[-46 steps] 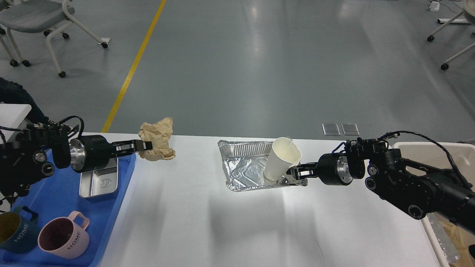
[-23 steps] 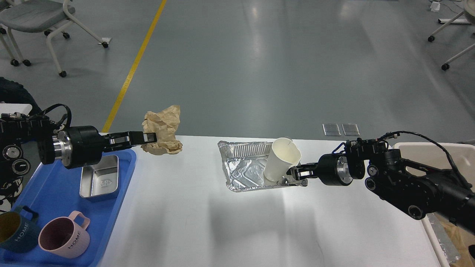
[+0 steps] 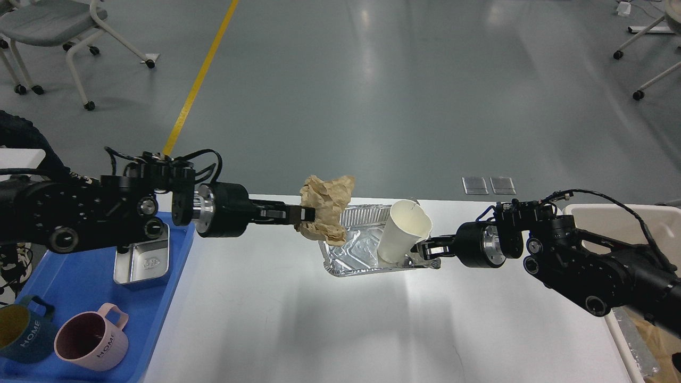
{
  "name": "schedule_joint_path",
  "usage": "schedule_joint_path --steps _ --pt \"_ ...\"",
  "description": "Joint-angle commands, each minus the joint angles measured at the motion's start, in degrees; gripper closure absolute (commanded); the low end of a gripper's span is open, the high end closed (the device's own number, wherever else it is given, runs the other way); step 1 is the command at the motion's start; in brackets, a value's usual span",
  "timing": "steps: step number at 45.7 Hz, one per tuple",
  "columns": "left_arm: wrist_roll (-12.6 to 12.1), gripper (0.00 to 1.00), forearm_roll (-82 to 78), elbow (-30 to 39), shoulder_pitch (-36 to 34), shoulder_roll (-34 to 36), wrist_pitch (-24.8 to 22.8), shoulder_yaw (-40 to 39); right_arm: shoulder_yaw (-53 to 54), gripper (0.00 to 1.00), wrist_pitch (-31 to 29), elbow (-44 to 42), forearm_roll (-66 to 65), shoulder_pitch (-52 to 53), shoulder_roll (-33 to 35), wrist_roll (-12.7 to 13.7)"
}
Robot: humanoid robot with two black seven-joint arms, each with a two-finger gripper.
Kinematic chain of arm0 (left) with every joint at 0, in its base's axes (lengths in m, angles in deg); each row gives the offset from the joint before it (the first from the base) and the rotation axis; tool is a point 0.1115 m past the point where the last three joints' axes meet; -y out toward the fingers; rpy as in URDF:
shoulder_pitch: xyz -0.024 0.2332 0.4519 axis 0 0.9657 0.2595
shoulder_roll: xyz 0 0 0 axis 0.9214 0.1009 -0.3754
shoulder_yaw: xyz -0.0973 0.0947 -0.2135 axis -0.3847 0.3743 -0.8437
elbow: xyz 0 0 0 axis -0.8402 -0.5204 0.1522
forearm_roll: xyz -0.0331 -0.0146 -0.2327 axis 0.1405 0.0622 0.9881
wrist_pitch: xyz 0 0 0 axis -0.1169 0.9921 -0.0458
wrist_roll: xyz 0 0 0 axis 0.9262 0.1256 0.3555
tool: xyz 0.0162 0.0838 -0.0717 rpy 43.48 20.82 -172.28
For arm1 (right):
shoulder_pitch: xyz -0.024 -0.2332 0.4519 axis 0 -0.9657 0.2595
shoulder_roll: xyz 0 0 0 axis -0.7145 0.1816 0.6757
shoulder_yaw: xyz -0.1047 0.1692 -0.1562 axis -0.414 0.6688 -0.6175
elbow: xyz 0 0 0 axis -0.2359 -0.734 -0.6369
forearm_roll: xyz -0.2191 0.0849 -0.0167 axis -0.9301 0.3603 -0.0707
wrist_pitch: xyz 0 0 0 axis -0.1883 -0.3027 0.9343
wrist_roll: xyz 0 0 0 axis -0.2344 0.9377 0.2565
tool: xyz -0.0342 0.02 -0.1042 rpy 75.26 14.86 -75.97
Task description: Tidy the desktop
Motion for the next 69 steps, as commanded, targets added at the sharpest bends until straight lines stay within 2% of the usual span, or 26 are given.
schedule_joint_path --steps 1,16,21,33,38,41,48,55,61,69 --pt "0.1 0.97 0.3 -4.0 -0.2 -4.2 -0.1 0.7 0.6 1.00 0.1 0.0 0.1 -0.6 0.4 0.0" --pt "0.0 0.95 0.6 -9.9 0.9 -13.3 -0.1 0.7 0.9 1.00 0.1 0.1 0.1 -0.8 0.5 0.0" --pt "0.0 0.88 0.6 -10.4 0.9 -14.5 -0.1 0.8 1.4 1.00 0.1 0.1 0.1 -0.8 0.5 0.0" --pt "-1.0 0.42 0.5 -10.4 0.9 -13.9 0.3 2.0 1.5 1.00 0.1 0.0 0.1 -0.8 0.5 0.0" --pt "-0.9 0.12 0.7 -10.4 1.1 -13.9 0.4 1.5 1.5 1.00 0.0 0.0 0.1 -0.8 0.5 0.0" --pt "-0.8 0.06 1.7 -10.4 1.1 -13.7 0.9 1.2 1.6 1.00 0.1 0.0 0.1 -0.8 0.5 0.0" --pt "-0.9 0.04 7.2 -10.5 1.1 -12.4 1.0 -1.0 2.5 1.00 0.0 -0.1 0.1 -0.9 0.6 0.0" --pt "-0.8 0.04 13.1 -10.6 2.6 -7.9 1.7 -9.3 3.5 1.00 0.0 -0.1 0.1 -1.4 1.3 0.0" --pt "-0.9 0.04 16.9 -10.6 7.6 -4.4 3.9 -18.9 4.7 1.00 -0.1 -0.2 0.6 -2.3 2.1 0.0" --pt "-0.7 0.04 18.5 -10.5 20.2 -2.4 6.1 -34.3 7.7 1.00 -0.1 -0.5 1.0 -4.5 4.9 -0.1"
